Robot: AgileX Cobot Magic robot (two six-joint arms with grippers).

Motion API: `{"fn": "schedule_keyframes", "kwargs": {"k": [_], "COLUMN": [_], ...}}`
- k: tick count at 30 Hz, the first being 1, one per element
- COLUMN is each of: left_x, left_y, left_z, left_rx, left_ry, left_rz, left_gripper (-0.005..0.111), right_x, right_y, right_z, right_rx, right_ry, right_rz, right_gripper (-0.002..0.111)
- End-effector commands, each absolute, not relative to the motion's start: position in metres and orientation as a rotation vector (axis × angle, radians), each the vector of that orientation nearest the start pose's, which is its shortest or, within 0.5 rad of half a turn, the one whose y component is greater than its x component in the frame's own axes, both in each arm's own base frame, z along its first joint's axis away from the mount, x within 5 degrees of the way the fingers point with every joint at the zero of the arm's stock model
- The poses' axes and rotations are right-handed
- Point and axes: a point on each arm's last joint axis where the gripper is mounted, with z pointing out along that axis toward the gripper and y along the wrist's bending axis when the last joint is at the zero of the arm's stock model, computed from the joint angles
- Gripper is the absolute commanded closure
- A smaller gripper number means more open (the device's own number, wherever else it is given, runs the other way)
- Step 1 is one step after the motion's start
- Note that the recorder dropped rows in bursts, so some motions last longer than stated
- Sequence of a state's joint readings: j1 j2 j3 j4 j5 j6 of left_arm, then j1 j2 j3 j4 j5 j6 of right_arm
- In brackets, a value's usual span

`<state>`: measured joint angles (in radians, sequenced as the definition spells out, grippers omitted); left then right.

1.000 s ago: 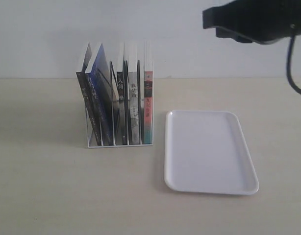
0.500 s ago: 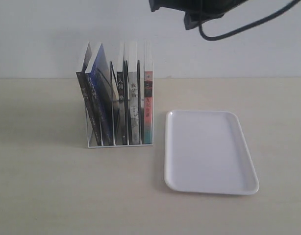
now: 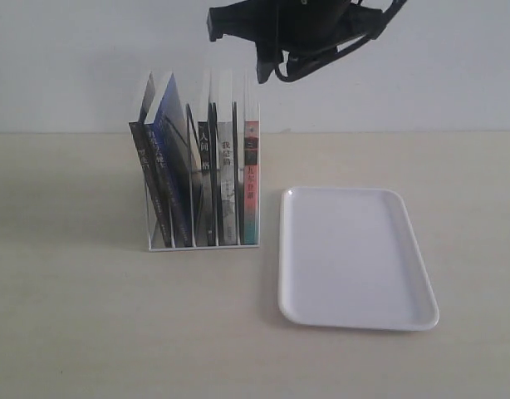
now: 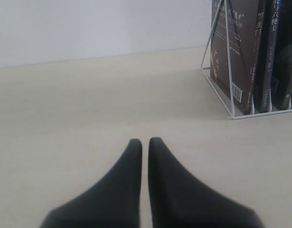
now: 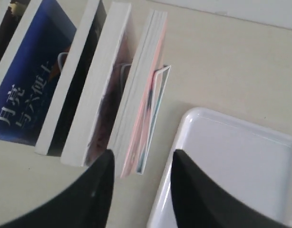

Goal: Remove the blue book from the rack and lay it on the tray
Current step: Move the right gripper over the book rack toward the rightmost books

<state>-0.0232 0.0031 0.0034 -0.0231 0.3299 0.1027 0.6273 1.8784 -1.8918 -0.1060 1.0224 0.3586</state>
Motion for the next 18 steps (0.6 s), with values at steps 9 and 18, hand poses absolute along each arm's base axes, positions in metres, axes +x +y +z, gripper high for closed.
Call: {"fn": "schedule_keyframes", "kwargs": {"k": [9, 18], "left_x": [0.054, 0.054], "left_y": [-0.002, -0.002], "left_z": [0.185, 0.185], "left_rx": [0.097, 0.097], "left_ry": [1.795, 1.795], "left_rz": [0.035, 0.035], "left_gripper": [0.102, 0.102], "right_x": [0.363, 0.368], "right_y": [0.257, 0.261], "right_z": [0.335, 0.329], "right_rx": [-0.291, -0.289], "right_ry": [2.495, 2.485], "right_rz": [0.364, 0.379], "right_gripper": [0.068, 0.068]}}
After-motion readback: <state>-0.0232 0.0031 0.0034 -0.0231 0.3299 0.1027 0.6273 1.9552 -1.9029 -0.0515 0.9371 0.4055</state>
